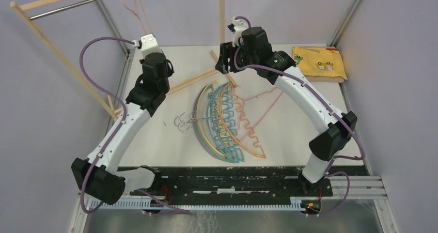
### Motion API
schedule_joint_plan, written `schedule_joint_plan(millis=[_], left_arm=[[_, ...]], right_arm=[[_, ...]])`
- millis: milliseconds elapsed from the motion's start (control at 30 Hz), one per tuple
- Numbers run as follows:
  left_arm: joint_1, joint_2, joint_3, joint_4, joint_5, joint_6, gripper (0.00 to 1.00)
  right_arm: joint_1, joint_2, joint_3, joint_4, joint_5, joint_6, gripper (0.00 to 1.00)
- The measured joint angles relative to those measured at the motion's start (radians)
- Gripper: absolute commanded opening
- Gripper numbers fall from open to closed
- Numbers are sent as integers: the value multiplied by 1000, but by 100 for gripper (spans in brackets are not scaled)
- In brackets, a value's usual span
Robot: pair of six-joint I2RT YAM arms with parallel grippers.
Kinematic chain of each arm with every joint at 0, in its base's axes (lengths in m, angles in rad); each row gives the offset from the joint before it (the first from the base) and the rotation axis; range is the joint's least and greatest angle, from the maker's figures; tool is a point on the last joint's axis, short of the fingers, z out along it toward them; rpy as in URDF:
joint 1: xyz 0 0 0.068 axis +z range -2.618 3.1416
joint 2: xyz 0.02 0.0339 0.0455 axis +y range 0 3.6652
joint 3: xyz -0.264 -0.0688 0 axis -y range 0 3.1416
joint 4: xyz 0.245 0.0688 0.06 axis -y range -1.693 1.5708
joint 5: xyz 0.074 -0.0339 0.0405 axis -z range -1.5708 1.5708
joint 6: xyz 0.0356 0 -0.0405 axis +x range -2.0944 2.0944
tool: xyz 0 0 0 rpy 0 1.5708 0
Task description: Organize the hangers
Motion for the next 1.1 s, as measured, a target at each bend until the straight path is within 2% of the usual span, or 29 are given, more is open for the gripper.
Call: schedule_joint_plan(millis=[300, 600, 900, 1100], left_arm=[[14, 77, 80, -28, 12, -2, 3], [74, 167, 185, -97, 92, -47, 3], [74, 249, 257, -134, 248, -48, 3], [74, 282, 283, -114, 420, -44, 3]], right_arm=[[-9, 1, 1, -5, 10, -11, 68], [-28, 1, 1, -21, 15, -15, 68], [-45, 1, -15, -20, 22, -14, 68], [-56, 1, -47, -21, 32, -10, 68]])
